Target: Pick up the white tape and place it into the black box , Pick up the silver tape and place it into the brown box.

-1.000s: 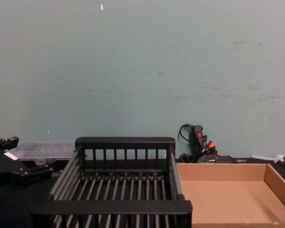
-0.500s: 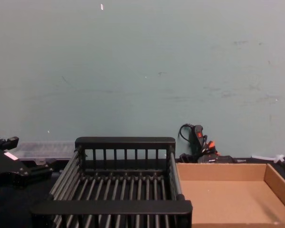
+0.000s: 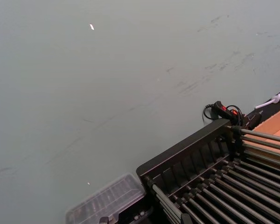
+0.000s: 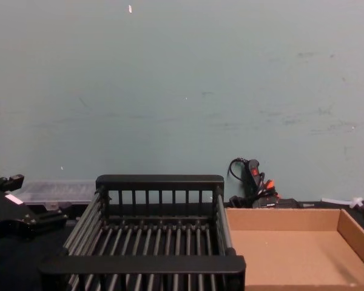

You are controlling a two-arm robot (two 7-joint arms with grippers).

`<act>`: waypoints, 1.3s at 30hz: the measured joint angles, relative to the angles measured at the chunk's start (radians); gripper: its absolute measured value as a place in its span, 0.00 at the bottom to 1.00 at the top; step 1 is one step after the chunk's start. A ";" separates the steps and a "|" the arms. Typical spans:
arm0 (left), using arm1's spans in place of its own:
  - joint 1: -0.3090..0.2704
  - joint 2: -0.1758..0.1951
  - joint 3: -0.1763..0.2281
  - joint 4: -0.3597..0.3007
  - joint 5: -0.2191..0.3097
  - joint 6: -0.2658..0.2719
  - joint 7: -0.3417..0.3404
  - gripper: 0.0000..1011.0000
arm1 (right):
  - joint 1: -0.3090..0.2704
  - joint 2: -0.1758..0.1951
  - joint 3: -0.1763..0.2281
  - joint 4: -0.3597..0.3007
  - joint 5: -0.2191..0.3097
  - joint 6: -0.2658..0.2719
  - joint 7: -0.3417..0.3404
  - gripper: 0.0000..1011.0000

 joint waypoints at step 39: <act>0.000 0.000 0.000 0.000 0.000 0.000 0.000 0.99 | -0.076 -0.011 0.091 -0.098 0.087 0.039 0.109 0.99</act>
